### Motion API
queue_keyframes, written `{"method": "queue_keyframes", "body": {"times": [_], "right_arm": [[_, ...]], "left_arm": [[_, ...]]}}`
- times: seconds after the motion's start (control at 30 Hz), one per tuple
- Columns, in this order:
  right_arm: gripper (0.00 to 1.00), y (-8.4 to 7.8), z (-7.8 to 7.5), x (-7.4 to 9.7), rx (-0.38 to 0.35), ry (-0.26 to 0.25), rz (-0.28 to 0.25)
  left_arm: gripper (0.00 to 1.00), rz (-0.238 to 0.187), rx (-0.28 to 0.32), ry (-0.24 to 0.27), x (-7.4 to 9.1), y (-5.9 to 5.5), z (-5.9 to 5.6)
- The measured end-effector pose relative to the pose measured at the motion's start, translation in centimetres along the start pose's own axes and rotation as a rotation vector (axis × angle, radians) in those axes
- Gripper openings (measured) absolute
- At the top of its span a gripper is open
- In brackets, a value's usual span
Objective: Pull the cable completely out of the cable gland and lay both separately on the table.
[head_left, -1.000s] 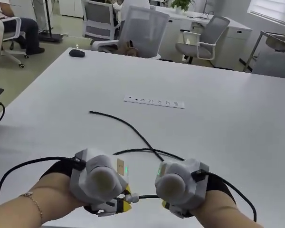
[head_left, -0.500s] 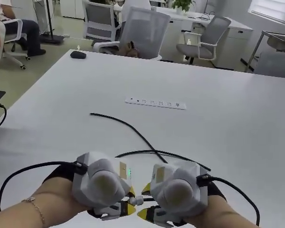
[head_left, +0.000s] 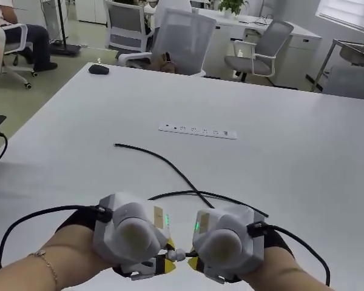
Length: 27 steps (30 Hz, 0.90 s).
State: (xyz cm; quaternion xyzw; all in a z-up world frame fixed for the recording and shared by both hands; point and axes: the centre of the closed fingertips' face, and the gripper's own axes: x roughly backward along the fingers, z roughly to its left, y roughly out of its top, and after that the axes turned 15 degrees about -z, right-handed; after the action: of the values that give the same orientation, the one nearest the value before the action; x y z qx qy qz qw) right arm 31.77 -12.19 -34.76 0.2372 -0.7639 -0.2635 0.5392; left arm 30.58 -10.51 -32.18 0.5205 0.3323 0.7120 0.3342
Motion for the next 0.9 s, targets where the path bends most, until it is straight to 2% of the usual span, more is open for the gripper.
{"method": "queue_keyframes", "body": {"times": [0.1,0.23,0.33,0.4,0.5,0.63,0.73,0.8,0.9], "right_arm": [[0.04,-0.4,-0.3,0.1,-0.018,-0.011,0.016],[0.04,-1.7,-0.8,0.5,-0.033,-0.035,0.068],[0.03,-1.9,-1.1,0.8,-0.056,-0.056,0.078],[0.03,-3.0,-1.3,1.2,-0.087,-0.081,0.130],[0.03,-4.0,-1.6,1.5,-0.110,-0.096,0.165],[0.04,-4.9,-2.3,2.1,-0.119,-0.133,0.212],[0.05,-5.3,-2.5,2.5,-0.122,-0.151,0.237],[0.11,-5.7,-2.5,2.5,-0.112,-0.143,0.253],[0.23,-5.1,-1.5,1.8,-0.119,-0.097,0.223]], "left_arm": [[0.17,0.000,-0.001,0.005,0.1,0.0,0.1],[0.17,0.034,-0.013,0.018,0.3,-0.9,0.5],[0.17,0.029,-0.008,0.031,0.4,-0.7,0.8],[0.17,0.039,-0.010,0.036,0.5,-1.0,0.9],[0.17,0.066,-0.026,0.039,0.8,-1.6,1.0],[0.17,0.055,-0.003,0.060,0.9,-1.4,1.4],[0.17,0.050,-0.008,0.066,0.8,-1.1,1.4],[0.17,0.057,-0.024,0.063,0.8,-1.2,1.4],[0.17,0.047,-0.025,0.051,0.7,-0.9,1.1]]}}
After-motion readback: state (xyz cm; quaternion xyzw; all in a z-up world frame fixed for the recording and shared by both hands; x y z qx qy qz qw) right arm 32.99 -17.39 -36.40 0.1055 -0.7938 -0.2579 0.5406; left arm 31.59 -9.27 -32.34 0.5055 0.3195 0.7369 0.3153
